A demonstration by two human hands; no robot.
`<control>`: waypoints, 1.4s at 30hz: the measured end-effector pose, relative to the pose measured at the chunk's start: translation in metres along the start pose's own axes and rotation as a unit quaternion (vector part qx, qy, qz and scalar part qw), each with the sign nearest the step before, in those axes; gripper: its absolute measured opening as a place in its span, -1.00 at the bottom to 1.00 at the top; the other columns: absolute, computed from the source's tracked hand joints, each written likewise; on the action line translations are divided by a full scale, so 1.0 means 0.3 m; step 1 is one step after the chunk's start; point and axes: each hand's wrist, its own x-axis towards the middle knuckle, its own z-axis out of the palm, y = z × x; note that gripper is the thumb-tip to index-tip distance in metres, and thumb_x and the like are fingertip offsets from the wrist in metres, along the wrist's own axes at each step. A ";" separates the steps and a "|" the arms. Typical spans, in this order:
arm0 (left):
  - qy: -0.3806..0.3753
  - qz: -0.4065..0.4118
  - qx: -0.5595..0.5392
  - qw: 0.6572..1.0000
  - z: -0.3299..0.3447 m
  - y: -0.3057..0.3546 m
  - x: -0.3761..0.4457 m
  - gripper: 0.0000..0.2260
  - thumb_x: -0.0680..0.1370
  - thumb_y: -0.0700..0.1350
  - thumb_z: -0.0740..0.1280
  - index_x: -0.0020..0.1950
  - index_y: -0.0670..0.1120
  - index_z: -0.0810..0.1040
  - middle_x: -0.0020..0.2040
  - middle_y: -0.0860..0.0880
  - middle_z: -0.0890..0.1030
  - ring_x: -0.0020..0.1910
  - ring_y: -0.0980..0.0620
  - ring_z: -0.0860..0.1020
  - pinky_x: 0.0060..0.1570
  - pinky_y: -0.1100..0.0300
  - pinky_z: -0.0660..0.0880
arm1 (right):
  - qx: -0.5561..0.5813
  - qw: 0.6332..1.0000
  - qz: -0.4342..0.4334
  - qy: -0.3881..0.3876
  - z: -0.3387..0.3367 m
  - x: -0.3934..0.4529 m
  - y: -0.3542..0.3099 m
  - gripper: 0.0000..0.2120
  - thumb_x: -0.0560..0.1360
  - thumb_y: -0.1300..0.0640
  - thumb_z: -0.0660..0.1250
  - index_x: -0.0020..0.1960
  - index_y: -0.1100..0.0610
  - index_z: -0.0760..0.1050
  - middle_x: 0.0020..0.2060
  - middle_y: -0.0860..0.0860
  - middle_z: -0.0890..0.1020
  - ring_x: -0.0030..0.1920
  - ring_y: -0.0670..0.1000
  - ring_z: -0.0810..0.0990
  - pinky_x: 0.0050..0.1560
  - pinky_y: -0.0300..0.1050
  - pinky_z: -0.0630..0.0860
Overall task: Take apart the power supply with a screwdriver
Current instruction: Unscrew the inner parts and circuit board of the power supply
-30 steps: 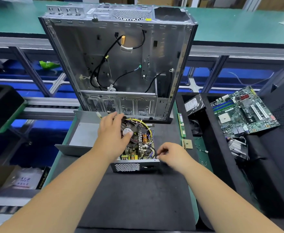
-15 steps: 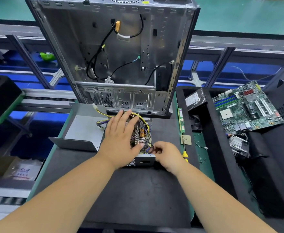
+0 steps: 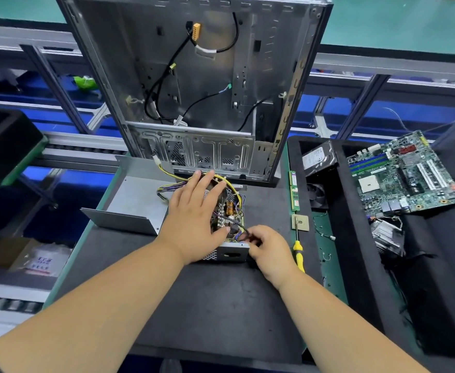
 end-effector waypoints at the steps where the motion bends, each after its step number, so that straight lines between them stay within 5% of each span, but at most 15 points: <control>1: 0.000 0.000 0.002 1.000 0.000 0.000 0.000 -0.20 0.45 0.29 0.23 0.61 0.10 0.01 0.63 0.06 -0.12 0.58 0.03 -0.26 0.48 0.01 -0.21 | -0.002 1.000 -0.004 0.001 0.001 0.000 0.002 -0.60 0.46 0.33 0.41 -0.23 -0.20 0.53 -0.19 -0.08 0.58 -0.27 -0.19 0.48 -0.19 -0.36 0.42; 12: -0.008 -0.010 0.004 1.000 0.007 -0.002 0.007 -0.17 0.40 0.34 0.14 0.61 0.13 -0.03 0.62 0.06 -0.15 0.58 0.04 -0.28 0.50 -0.01 -0.19 | -0.042 0.998 -0.054 0.003 0.007 -0.007 0.024 -0.75 0.48 0.36 0.33 -0.10 0.01 0.59 -0.22 -0.11 0.49 -0.19 -0.13 0.47 -0.18 -0.36 0.36; 16: -0.006 -0.008 0.005 1.000 0.011 -0.002 0.008 -0.18 0.41 0.34 0.15 0.61 0.13 -0.03 0.63 0.06 -0.15 0.58 0.04 -0.27 0.50 -0.03 -0.17 | -0.054 0.997 -0.050 0.014 0.020 -0.001 0.029 -0.77 0.49 0.31 0.33 -0.12 -0.02 0.57 -0.18 -0.09 0.53 -0.16 -0.07 0.49 -0.15 -0.22 0.42; 25: -0.003 -0.009 0.022 1.000 0.018 -0.005 0.012 -0.17 0.41 0.36 0.12 0.61 0.13 -0.06 0.62 0.06 -0.17 0.57 0.04 -0.28 0.47 0.00 -0.19 | -0.025 0.998 -0.058 0.028 0.027 0.002 0.036 -0.61 0.45 0.31 0.37 -0.21 -0.21 0.48 -0.19 -0.14 0.52 -0.23 -0.09 0.46 -0.22 -0.31 0.38; 42: -0.004 -0.008 0.015 1.000 0.022 -0.009 0.009 -0.17 0.42 0.31 0.20 0.61 0.12 -0.06 0.63 0.06 -0.15 0.58 0.04 -0.27 0.50 -0.05 -0.10 | -0.016 0.998 -0.043 0.035 0.025 -0.004 0.024 -0.64 0.45 0.36 0.34 -0.21 -0.14 0.52 -0.22 -0.11 0.54 -0.19 -0.08 0.48 -0.21 -0.35 0.39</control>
